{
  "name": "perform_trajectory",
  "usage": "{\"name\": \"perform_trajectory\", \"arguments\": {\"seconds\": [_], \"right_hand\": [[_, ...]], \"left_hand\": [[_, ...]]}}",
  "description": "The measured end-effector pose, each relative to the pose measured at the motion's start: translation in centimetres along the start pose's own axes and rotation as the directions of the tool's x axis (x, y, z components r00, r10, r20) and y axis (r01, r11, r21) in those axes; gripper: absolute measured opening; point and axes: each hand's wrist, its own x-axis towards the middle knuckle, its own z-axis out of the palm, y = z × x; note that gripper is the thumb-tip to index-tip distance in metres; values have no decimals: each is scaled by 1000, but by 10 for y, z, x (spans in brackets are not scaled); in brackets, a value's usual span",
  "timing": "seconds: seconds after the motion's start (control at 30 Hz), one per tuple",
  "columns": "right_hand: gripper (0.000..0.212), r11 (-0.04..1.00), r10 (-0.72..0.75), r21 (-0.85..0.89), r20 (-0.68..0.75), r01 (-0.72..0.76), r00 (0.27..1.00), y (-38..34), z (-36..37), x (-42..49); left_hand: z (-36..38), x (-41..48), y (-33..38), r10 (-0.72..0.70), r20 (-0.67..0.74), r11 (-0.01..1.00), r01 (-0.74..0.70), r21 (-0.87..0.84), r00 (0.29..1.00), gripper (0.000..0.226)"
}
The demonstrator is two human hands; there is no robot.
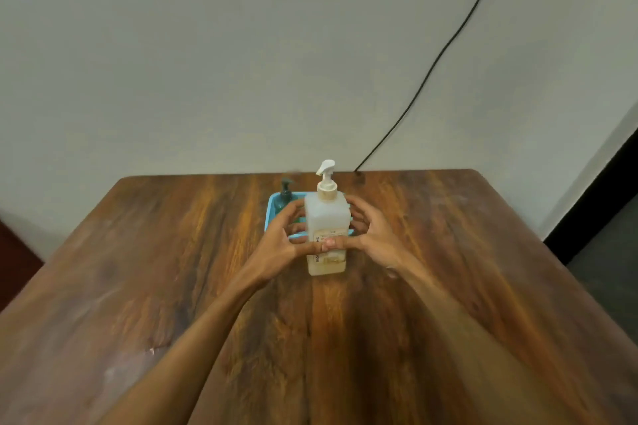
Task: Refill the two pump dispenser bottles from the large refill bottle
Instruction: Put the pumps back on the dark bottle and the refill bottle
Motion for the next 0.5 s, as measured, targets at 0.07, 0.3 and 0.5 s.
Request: {"name": "perform_trajectory", "arguments": {"seconds": [0.07,0.3,0.5], "right_hand": [[84,999,45,4,-51,-45,998,-36,-12,-4],[90,988,145,-33,-134,-151,980,-112,-71,-15],[87,982,162,-62,-232,-181,959,-114,-143,-7]], "left_hand": [[1,12,36,-31,34,1000,31,-5,999,80],[24,56,131,-38,164,998,44,-34,986,73],[87,114,142,-30,216,997,43,-56,976,77]]}}
